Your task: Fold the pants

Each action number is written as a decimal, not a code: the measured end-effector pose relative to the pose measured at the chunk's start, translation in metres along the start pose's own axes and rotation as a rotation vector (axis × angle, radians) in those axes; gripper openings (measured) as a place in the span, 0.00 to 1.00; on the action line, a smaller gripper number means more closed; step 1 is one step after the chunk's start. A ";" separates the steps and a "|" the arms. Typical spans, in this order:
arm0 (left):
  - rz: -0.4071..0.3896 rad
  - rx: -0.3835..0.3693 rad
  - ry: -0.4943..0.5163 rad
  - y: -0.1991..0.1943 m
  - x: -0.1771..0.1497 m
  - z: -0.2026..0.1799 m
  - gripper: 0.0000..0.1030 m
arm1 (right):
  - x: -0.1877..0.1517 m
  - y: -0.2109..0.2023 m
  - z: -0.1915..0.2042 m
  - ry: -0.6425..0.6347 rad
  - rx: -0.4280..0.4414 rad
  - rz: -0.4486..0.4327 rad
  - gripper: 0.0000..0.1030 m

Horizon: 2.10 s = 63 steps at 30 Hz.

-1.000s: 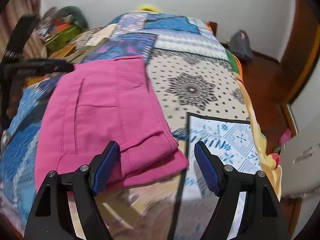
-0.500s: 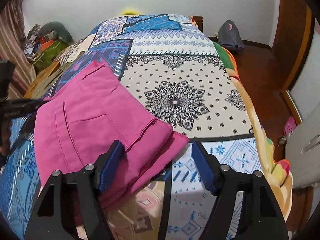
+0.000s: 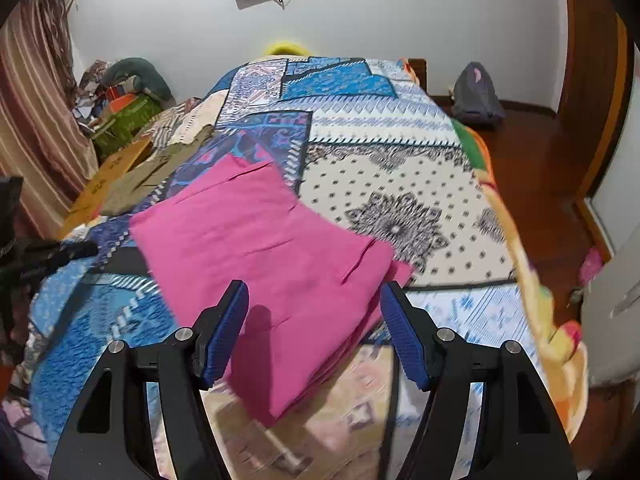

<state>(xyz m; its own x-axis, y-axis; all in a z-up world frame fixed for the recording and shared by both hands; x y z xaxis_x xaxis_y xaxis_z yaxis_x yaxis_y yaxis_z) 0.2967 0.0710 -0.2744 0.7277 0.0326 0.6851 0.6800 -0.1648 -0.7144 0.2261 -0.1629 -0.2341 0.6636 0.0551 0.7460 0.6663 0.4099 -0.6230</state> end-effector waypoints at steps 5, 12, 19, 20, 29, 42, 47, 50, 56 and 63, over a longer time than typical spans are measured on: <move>-0.006 -0.035 -0.049 0.028 0.026 -0.010 0.09 | -0.017 0.005 -0.010 0.073 -0.020 0.025 0.63; 0.021 -0.030 -0.028 0.064 0.026 -0.020 0.52 | -0.028 0.016 -0.022 0.094 -0.030 0.060 0.63; 0.073 -0.089 -0.053 0.086 0.020 -0.021 0.39 | -0.028 0.026 -0.031 0.125 -0.014 0.049 0.62; 0.079 -0.102 -0.064 0.088 0.020 -0.022 0.32 | -0.028 0.027 -0.032 0.129 -0.012 0.047 0.62; 0.061 -0.096 -0.044 0.062 0.011 -0.027 0.08 | -0.018 0.030 -0.029 0.081 0.001 0.054 0.55; 0.019 0.025 -0.125 -0.024 -0.048 0.011 0.11 | -0.005 0.043 0.029 -0.024 0.111 0.055 0.55; 0.011 0.055 -0.182 -0.031 -0.064 0.031 0.24 | -0.003 0.040 0.030 -0.028 0.084 0.053 0.55; 0.012 0.095 -0.182 -0.036 -0.066 0.040 0.24 | 0.000 0.033 0.030 -0.016 0.078 0.052 0.55; -0.043 0.122 -0.137 -0.050 -0.042 0.041 0.25 | 0.022 0.016 0.034 -0.084 0.038 -0.001 0.55; -0.131 0.136 -0.094 -0.055 -0.001 0.031 0.47 | 0.045 0.014 0.042 -0.165 -0.011 -0.072 0.73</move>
<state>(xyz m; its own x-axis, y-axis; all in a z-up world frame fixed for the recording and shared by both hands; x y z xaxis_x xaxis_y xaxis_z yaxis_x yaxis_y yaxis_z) 0.2612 0.1101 -0.2405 0.6333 0.1374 0.7616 0.7704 -0.0185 -0.6373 0.2511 -0.1168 -0.1999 0.5500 0.1747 0.8167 0.7142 0.4084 -0.5684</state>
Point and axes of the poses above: each gripper's, at about its wrist camera, not at the fingertips, and y roughly the way its jaws point, z to its left, x to its top, the point moved 7 cm from there along y, roughly the way its jaws point, and after that the axes turned 11 degrees about -z, right-handed, at the moved point
